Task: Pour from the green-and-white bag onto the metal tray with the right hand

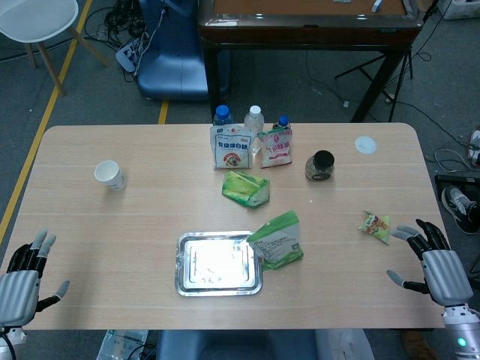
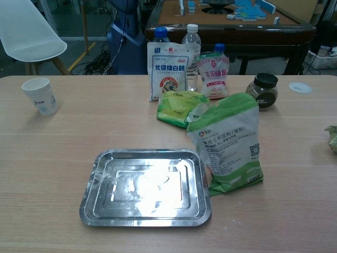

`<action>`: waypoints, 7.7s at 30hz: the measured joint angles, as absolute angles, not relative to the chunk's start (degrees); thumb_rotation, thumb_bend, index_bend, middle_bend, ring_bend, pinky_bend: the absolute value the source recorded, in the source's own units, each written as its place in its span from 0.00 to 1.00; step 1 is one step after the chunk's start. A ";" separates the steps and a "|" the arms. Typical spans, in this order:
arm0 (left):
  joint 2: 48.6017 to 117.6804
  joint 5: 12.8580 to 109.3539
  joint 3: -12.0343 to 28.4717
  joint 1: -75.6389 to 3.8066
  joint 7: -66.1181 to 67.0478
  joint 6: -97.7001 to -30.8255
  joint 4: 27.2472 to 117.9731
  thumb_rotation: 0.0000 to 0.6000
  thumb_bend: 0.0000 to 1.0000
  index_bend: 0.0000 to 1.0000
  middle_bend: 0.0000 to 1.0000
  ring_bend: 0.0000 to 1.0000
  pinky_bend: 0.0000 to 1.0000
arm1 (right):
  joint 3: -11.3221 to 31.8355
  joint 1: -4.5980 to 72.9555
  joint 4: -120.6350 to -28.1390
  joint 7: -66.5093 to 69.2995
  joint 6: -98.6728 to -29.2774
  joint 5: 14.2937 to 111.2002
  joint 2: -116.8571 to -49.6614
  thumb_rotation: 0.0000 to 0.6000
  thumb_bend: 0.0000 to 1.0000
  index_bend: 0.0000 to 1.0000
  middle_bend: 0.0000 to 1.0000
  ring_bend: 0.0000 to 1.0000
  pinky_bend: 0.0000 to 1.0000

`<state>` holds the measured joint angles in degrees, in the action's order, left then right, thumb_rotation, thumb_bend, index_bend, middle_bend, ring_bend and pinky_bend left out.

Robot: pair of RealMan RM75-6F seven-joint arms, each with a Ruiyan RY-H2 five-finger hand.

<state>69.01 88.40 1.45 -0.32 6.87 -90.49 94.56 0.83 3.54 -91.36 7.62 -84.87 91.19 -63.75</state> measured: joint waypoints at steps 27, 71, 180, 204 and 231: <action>69.10 88.67 0.77 0.26 5.98 -90.86 94.07 1.00 0.23 0.02 0.00 0.08 0.06 | 1.60 17.72 -87.15 17.12 -64.21 90.81 -66.99 1.00 0.06 0.26 0.24 0.07 0.05; 68.72 88.63 0.39 0.04 7.59 -89.69 95.26 1.00 0.23 0.02 0.00 0.08 0.06 | -4.73 31.70 -46.77 49.88 -63.13 98.54 -98.85 1.00 0.29 0.46 0.41 0.23 0.14; 69.46 88.44 -0.03 1.44 5.07 -90.23 92.94 1.00 0.23 0.02 0.00 0.08 0.06 | -5.41 41.29 -42.45 34.03 -74.75 101.97 -101.87 1.00 0.62 0.79 0.67 0.56 0.56; 69.48 88.38 -0.08 0.92 5.98 -89.41 93.65 1.00 0.23 0.02 0.00 0.08 0.06 | -8.88 38.26 -28.37 46.32 -75.82 102.37 -109.32 1.00 0.00 0.63 0.49 0.36 0.36; 69.18 88.46 -0.21 0.92 6.75 -89.54 94.47 1.00 0.23 0.02 0.00 0.08 0.06 | -7.08 38.52 -35.48 48.01 -76.49 100.46 -107.43 1.00 0.43 0.66 0.58 0.50 0.47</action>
<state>69.18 88.46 -0.21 0.92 6.75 -89.54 94.47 -7.08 38.52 -35.48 48.01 -76.49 100.46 -107.43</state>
